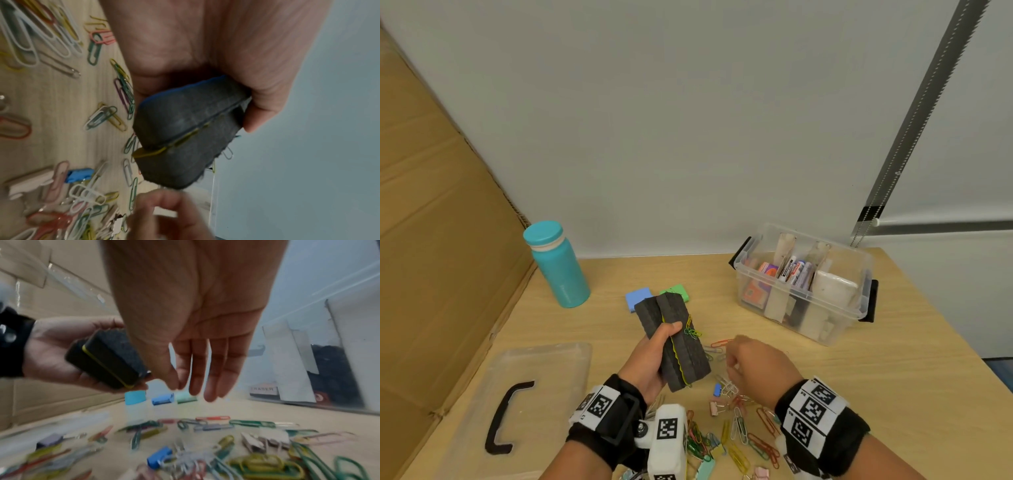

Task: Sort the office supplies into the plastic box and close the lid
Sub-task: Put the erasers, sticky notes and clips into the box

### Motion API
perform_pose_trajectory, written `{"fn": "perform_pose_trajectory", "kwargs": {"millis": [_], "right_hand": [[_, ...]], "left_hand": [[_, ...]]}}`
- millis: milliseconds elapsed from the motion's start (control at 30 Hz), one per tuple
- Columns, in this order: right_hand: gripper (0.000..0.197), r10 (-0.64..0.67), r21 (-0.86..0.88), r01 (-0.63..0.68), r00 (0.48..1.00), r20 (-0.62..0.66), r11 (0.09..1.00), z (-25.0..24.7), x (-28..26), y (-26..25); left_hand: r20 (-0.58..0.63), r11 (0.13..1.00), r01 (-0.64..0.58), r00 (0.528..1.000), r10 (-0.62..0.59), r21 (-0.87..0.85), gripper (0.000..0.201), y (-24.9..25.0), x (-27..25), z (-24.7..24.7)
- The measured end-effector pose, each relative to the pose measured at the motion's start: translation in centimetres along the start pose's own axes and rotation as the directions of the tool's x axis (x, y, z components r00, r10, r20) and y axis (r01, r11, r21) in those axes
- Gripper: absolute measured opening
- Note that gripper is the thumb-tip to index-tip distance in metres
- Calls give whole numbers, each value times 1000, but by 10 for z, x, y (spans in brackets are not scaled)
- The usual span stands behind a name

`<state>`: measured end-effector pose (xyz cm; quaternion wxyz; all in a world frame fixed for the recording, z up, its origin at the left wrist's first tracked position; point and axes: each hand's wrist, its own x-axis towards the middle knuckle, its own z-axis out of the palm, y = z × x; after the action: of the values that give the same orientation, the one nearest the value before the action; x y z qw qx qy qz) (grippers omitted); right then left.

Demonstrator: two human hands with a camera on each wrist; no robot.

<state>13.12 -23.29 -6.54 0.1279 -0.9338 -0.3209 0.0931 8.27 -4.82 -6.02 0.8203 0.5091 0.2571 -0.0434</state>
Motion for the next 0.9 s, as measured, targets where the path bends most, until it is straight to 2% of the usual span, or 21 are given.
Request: {"fn": "perform_pose_trajectory", "kwargs": {"millis": [100, 200, 300, 467, 600, 700, 800, 900], "right_hand": [[9, -124, 161, 157, 972, -198, 974, -13, 1, -8], [21, -183, 247, 230, 963, -199, 941, -12, 5, -20], [14, -175, 286, 234, 961, -216, 929, -3, 10, -26], [8, -194, 236, 210, 977, -92, 949, 7, 9, -15], [16, -167, 108, 160, 984, 60, 981, 22, 0, 0], [27, -165, -1, 165, 982, 94, 986, 26, -2, 10], [29, -185, 7, 185, 983, -2, 983, 17, -3, 9], [32, -207, 122, 229, 964, -168, 966, 4, 0, -2]], "left_hand": [[22, 1000, -5, 1000, 5, 22, 36, -2, 1, -1], [82, 998, -16, 997, 11, 55, 30, -2, -1, 3], [116, 995, -37, 993, 26, 97, 26, -3, -3, 5], [75, 993, -37, 997, 28, 116, 34, -1, -3, 1], [50, 996, -24, 999, 19, 89, 36, 2, -2, -2], [43, 997, -33, 999, 30, 70, 34, 2, 0, -3], [45, 997, -39, 998, 37, 61, 33, 1, 0, -2], [57, 995, -32, 998, 27, 90, 36, -4, -2, 2]]}}
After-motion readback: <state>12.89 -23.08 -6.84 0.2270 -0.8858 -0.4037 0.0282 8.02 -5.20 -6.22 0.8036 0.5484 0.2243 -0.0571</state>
